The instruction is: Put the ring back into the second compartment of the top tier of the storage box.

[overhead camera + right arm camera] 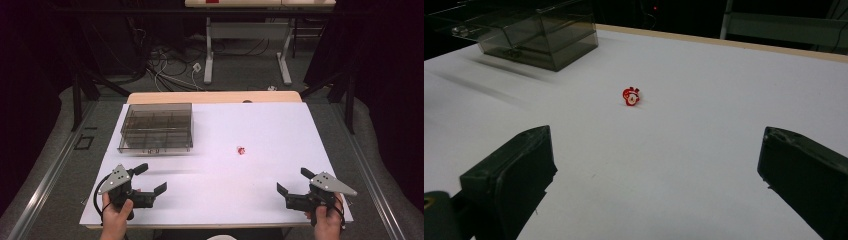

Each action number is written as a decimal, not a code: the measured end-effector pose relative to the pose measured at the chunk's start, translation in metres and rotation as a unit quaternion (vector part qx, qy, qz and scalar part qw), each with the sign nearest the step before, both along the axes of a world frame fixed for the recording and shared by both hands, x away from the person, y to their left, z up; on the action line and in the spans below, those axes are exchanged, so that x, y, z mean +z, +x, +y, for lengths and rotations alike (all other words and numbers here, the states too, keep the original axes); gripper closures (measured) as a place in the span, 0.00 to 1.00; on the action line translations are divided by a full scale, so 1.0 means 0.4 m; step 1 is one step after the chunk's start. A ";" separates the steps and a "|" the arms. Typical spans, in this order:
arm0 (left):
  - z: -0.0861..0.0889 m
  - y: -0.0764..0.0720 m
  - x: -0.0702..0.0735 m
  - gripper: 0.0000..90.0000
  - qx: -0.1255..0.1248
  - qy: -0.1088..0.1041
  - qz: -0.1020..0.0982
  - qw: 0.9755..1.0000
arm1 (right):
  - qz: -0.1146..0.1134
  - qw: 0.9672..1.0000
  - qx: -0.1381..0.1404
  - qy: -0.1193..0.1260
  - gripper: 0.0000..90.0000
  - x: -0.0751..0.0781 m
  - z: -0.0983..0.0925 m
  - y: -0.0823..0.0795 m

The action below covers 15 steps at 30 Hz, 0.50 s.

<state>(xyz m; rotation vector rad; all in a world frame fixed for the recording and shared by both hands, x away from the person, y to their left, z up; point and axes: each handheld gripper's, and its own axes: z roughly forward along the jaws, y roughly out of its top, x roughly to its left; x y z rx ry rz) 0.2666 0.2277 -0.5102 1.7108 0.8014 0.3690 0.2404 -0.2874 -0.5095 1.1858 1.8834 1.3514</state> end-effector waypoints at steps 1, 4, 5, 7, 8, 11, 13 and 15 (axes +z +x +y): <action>-0.002 0.000 0.000 0.02 -0.002 0.001 0.001 1.000 | 0.002 1.000 -0.003 -0.002 0.01 0.000 -0.003 0.001; -0.014 -0.005 0.000 0.02 -0.001 0.011 0.000 1.000 | 0.002 1.000 -0.005 0.004 0.01 -0.002 -0.006 0.006; -0.017 -0.005 -0.001 0.02 0.001 0.013 0.000 1.000 | 0.006 1.000 -0.007 0.003 0.01 -0.002 -0.008 0.005; -0.024 -0.006 -0.003 0.00 0.004 0.020 0.001 1.000 | 0.003 1.000 -0.008 0.002 0.01 -0.002 -0.009 0.004; -0.026 -0.005 -0.004 0.00 0.006 0.023 0.001 1.000 | 0.000 1.000 -0.007 0.003 0.01 -0.001 -0.008 0.004; -0.035 -0.002 -0.008 0.00 0.010 0.028 0.016 0.999 | 0.003 1.000 -0.013 -0.002 0.01 0.000 -0.006 0.001; -0.038 0.000 -0.009 0.00 0.013 0.037 0.015 0.999 | 0.002 1.000 -0.013 -0.005 0.01 -0.001 -0.005 0.001; -0.043 0.000 -0.009 0.00 0.016 0.040 0.018 0.999 | -0.001 1.000 -0.012 -0.009 0.01 -0.001 -0.003 -0.002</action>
